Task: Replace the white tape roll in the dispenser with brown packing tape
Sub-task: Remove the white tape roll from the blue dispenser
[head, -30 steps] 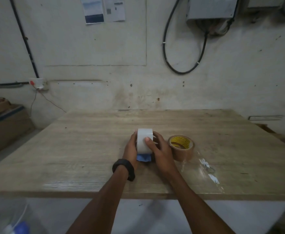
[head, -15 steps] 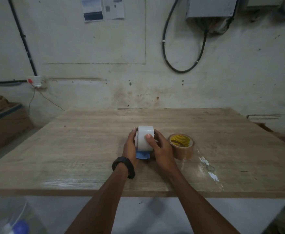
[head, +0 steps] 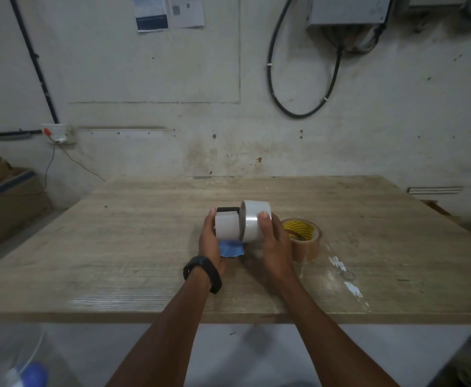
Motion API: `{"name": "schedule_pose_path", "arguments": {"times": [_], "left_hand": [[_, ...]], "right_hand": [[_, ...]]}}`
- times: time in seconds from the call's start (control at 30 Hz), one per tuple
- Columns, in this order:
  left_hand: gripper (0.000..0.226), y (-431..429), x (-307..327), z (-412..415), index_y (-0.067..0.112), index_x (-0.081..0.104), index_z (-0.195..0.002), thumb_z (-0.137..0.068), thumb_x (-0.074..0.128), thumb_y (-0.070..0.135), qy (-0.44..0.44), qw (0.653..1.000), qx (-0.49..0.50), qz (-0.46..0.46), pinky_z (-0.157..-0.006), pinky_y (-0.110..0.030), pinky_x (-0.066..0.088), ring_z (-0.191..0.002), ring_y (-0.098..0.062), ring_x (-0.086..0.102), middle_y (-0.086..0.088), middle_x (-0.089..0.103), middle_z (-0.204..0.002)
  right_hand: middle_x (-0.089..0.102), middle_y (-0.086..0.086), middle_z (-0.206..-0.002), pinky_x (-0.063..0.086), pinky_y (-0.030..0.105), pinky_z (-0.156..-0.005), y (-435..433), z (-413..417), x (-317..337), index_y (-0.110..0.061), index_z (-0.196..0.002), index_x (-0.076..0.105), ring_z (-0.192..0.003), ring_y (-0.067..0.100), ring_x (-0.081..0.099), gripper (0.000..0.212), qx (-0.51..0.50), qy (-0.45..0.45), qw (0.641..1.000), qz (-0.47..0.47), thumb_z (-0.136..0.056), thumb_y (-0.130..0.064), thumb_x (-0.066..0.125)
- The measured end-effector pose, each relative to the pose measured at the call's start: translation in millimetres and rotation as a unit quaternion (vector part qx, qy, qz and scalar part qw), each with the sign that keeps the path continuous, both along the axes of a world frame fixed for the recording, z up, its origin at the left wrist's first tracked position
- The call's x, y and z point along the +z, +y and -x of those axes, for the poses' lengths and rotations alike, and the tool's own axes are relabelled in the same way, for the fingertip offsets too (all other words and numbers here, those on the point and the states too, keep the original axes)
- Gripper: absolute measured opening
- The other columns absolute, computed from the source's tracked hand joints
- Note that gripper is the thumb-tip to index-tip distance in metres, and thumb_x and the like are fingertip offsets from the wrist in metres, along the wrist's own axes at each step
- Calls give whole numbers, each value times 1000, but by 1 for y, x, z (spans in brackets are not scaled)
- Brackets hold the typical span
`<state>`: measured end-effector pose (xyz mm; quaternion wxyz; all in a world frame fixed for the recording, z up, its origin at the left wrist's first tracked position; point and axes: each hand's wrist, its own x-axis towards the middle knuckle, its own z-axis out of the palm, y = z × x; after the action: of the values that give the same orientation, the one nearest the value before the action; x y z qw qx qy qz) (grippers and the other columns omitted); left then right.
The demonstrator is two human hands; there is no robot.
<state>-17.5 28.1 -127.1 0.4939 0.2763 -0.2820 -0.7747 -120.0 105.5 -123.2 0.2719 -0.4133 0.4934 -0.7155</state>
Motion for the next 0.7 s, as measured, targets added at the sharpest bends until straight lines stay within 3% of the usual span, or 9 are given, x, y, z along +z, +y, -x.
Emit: {"name": "schedule_pose_path", "arguments": {"times": [0.1, 0.2, 0.27, 0.4, 0.6, 0.7], "left_hand": [[69, -2, -1, 0, 5, 58, -134, -89, 57, 57, 9, 1000, -1, -5, -81, -45, 60, -125, -42, 57, -26, 61, -133], [60, -3, -3, -1, 5, 67, -119, -91, 55, 57, 15, 1000, -17, 5, -80, -42, 61, -108, -36, 66, -23, 68, -121], [53, -2, -1, -1, 9, 69, -108, -92, 52, 56, 19, 999, -38, 5, -73, -40, 62, -94, -31, 67, -18, 70, -109], [52, 0, 0, -2, 10, 66, -116, -92, 54, 54, 14, 1000, -14, -2, -68, -40, 61, -98, -31, 64, -18, 64, -115], [58, 4, 4, -3, 10, 69, -117, -86, 61, 58, -20, 1000, 17, -3, -94, -53, 54, -116, -39, 62, -21, 66, -126], [60, 6, 6, -4, 8, 67, -121, -87, 61, 57, -28, 999, 24, 0, -101, -52, 51, -117, -38, 63, -21, 65, -127]], "right_hand": [[69, -8, -111, 52, 12, -78, 0, 1, 0, -20, -123, 64, -98, 0, 66, 33, -18, 9, 1000, 1, -102, -38, 47], [71, -3, -109, 55, 30, -88, -2, -1, -2, -25, -111, 68, -103, 11, 67, 33, -34, -1, 999, 3, -101, -47, 45], [72, 1, -107, 56, 28, -82, -1, 0, -1, -23, -105, 69, -98, 11, 68, 34, -31, -61, 998, 11, -101, -45, 45], [72, 20, -100, 55, 31, -67, 2, 0, 1, -1, -111, 68, -87, 24, 70, 66, -3, -94, 995, 29, -90, -59, 45], [75, 11, -91, 56, 35, -67, 0, 1, -1, -11, -101, 70, -83, 20, 71, 49, -33, -69, 997, 28, -96, -55, 49], [73, 2, -77, 54, 24, -57, 3, 1, 9, -11, -95, 68, -71, 12, 70, 50, -20, -94, 995, 31, -93, -57, 48]]}}
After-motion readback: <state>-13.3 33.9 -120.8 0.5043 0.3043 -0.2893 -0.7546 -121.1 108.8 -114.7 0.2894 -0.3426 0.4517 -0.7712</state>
